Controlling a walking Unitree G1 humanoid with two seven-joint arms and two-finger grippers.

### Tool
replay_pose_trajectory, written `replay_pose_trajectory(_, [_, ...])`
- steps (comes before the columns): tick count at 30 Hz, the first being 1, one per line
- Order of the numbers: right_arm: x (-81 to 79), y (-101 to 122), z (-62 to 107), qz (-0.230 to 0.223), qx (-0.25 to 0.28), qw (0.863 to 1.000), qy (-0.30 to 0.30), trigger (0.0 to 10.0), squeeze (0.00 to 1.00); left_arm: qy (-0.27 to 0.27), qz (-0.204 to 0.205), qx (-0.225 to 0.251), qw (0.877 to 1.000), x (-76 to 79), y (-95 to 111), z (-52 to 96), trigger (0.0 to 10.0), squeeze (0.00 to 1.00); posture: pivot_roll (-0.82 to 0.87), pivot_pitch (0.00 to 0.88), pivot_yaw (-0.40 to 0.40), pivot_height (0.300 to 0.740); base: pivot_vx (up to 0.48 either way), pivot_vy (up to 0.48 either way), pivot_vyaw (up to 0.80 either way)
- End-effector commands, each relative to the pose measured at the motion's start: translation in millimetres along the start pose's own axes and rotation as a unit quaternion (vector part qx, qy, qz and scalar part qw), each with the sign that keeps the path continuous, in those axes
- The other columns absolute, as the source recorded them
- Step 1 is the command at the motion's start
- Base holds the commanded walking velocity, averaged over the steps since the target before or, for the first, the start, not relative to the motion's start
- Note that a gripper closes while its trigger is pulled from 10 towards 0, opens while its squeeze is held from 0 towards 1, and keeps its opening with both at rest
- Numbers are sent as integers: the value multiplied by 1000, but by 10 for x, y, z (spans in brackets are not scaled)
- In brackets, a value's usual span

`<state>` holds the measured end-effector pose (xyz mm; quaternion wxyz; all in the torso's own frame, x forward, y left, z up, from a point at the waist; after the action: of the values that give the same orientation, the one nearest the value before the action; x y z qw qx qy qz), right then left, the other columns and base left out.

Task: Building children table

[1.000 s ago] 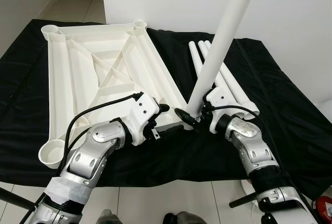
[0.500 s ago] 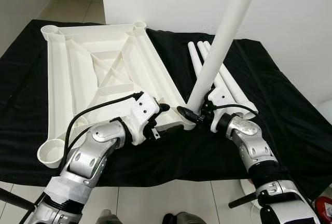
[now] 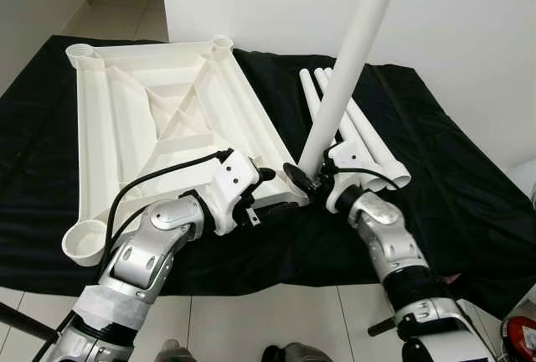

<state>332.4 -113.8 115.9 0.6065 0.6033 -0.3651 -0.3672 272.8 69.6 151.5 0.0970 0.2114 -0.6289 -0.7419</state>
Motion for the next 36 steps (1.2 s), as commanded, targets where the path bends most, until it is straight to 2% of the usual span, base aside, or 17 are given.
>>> replay_pose_trajectory(1, [51,-84,51,-15,-19,998,-62,10000,0,-17,3,2,1000,37,10,-16,10000,0,107,0,-102,740,0,0,0])
replay_pose_trajectory(6, [-35,-58,49,-45,-1,985,-167,10000,0,-19,4,3,1000,47,8,-19,10000,0,113,0,-105,740,0,0,0])
replay_pose_trajectory(11, [-71,-24,42,-67,9,976,-206,10000,0,-19,4,2,1000,48,5,-15,10000,0,119,0,-108,740,0,0,0])
replay_pose_trajectory(13, [-155,-8,21,-74,13,979,-191,10000,0,-20,4,1,1000,50,2,-15,10000,0,119,0,-107,740,0,0,0])
replay_pose_trajectory(21, [-148,42,24,-67,18,978,-197,10000,0,-22,2,2,1000,46,5,-27,10000,0,116,0,-108,740,0,0,0])
replay_pose_trajectory(22, [-150,51,26,-69,19,977,-199,10000,373,-22,2,3,1000,42,8,-31,10000,0,116,0,-109,740,0,0,0])
replay_pose_trajectory(23, [-150,51,26,-69,19,977,-199,10000,373,-22,2,3,1000,42,8,-31,10000,0,116,0,-109,740,0,0,0])
replay_pose_trajectory(24, [-145,80,31,-67,29,979,-191,10000,1000,-22,2,3,1000,45,7,-32,10000,0,115,0,-110,740,0,0,0])
replay_pose_trajectory(29, [-101,151,67,-62,53,983,-163,10000,1000,-22,3,3,1000,55,4,-33,10000,0,115,0,-110,740,0,0,0])
replay_pose_trajectory(32, [19,175,116,-41,57,988,-138,10000,1000,-21,4,4,1000,55,4,-34,10000,0,113,0,-111,740,0,0,0])
replay_pose_trajectory(34, [37,180,129,-32,56,991,-120,10000,1000,-21,4,4,1000,56,4,-34,10000,0,110,0,-111,740,0,0,0])
replay_pose_trajectory(35, [49,189,144,-26,58,993,-99,10000,553,-22,5,4,1000,57,3,-35,10000,0,106,0,-109,740,0,0,0])
replay_pose_trajectory(36, [49,189,144,-26,58,993,-99,10000,553,-22,5,4,1000,57,3,-35,10000,0,106,0,-109,740,0,0,0])
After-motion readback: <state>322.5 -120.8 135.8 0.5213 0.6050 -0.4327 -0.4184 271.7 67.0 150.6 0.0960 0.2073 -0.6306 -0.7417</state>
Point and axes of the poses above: a point about 5 cm out from each wrist's last joint towards the gripper, its own z axis pointing back from the gripper into the wrist, its own y axis along the axis of the wrist's last joint, x = y × z, the point moved 1 cm from there along -z, pointing out of the wrist towards the gripper, and after that the axes turned 2 degrees about -z, right-handed, at the moved point
